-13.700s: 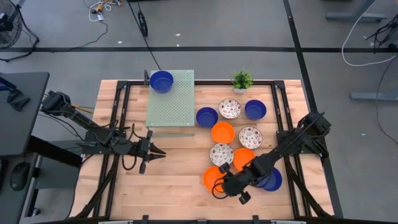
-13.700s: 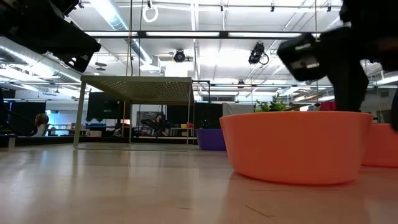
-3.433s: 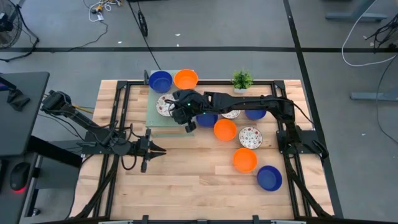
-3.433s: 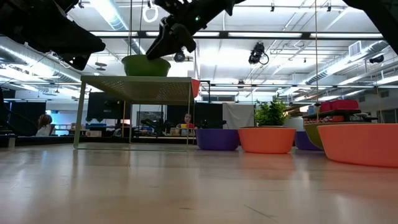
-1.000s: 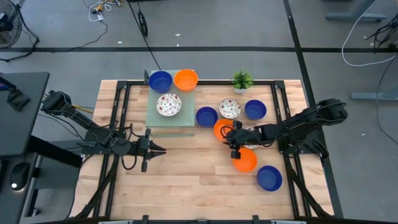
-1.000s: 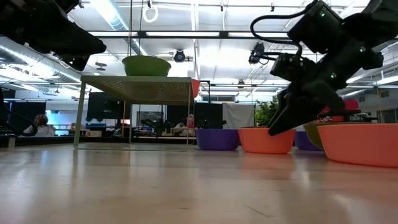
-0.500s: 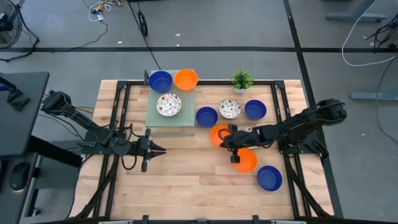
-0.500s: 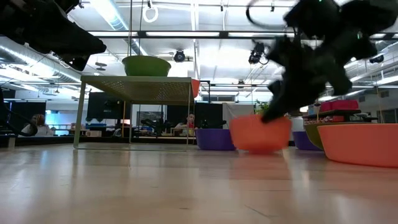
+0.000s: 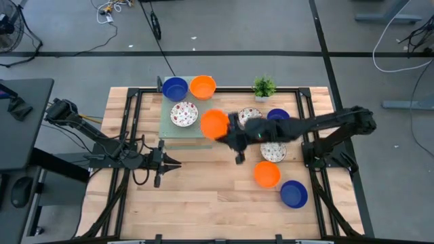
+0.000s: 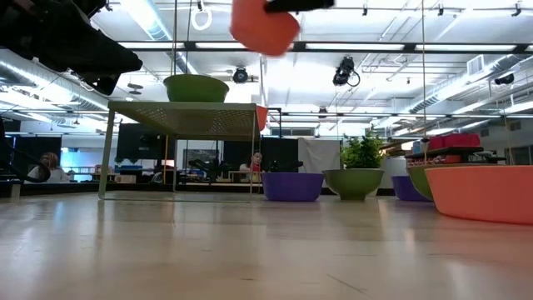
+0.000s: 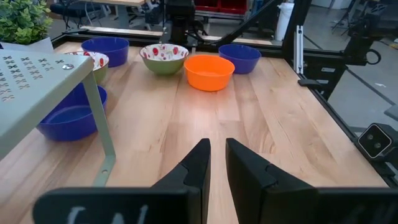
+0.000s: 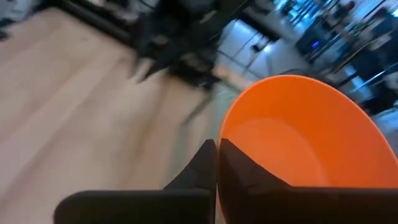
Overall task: Pick & Place Mini bowls
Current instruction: Stack the top left orange bowl on the other orange bowl on the shelf
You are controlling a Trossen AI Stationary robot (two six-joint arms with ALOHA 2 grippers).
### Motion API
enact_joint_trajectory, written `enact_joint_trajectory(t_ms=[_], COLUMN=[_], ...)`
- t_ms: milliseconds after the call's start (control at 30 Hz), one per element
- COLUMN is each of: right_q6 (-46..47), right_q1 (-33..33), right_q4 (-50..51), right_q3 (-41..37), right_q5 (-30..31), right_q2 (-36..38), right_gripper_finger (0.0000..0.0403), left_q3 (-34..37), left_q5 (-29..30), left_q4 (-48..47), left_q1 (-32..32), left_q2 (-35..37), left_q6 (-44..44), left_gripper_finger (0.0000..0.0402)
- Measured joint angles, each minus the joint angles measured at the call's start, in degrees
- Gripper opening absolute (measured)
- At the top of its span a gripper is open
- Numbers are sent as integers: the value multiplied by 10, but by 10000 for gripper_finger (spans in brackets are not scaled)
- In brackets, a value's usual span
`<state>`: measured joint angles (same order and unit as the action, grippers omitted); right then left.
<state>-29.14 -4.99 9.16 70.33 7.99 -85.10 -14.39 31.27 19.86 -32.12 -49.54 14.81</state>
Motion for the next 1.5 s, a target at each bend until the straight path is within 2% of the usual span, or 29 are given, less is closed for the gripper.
enact_joint_trajectory(t_ms=[100,267,500,767,967,1500], right_q6=[-53,-96,-99,-90,-89,-73], right_q1=[41,128,234,281,284,288], right_q4=[53,132,179,176,175,185], right_q3=[90,221,331,339,339,339], right_q5=[-5,-63,-149,-209,-210,-205], right_q2=[-36,-118,-210,-250,-271,-273], right_gripper_finger=[4,2,2,5,7,15], left_q3=[0,0,0,0,0,0], left_q5=[0,0,0,0,0,0], left_q4=[0,0,-2,-3,-4,-4], left_q1=[0,0,0,0,0,0], left_q2=[0,0,0,0,0,0], left_q6=[0,-1,-1,-4,-4,-4], left_gripper_finger=[53,53,53,53,53,53])
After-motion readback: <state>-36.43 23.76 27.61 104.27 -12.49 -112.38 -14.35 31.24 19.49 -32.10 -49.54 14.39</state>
